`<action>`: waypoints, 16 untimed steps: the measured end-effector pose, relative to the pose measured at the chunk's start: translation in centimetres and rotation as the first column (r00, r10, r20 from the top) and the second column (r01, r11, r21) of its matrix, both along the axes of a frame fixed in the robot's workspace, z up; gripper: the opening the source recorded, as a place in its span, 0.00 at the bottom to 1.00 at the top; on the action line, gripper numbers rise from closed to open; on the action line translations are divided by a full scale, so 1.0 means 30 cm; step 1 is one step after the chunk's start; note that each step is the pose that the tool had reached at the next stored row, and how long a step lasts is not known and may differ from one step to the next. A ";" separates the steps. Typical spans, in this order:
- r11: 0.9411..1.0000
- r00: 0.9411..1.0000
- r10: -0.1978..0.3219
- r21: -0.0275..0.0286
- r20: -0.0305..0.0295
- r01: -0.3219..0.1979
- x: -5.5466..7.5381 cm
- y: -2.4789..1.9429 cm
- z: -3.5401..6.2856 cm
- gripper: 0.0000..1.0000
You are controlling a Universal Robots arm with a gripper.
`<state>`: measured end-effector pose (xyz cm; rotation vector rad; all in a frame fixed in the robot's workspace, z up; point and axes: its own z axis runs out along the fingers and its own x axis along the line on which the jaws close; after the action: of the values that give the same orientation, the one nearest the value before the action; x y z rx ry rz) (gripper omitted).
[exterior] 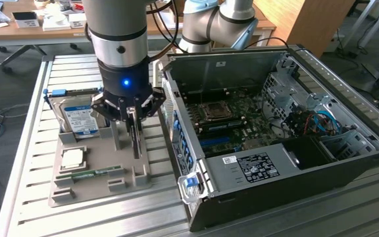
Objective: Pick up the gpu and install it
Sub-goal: 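Pick up the gpu and move the gpu toward the slot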
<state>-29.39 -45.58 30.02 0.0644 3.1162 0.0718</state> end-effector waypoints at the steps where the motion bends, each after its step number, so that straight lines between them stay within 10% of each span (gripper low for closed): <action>1: 1.000 1.000 0.000 0.000 0.000 0.000 0.000 0.000 0.002 0.27; 16: 1.000 1.000 0.000 0.000 0.000 0.000 0.000 0.000 0.042 0.27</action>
<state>-29.39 -45.58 31.28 0.0644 3.1161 0.0724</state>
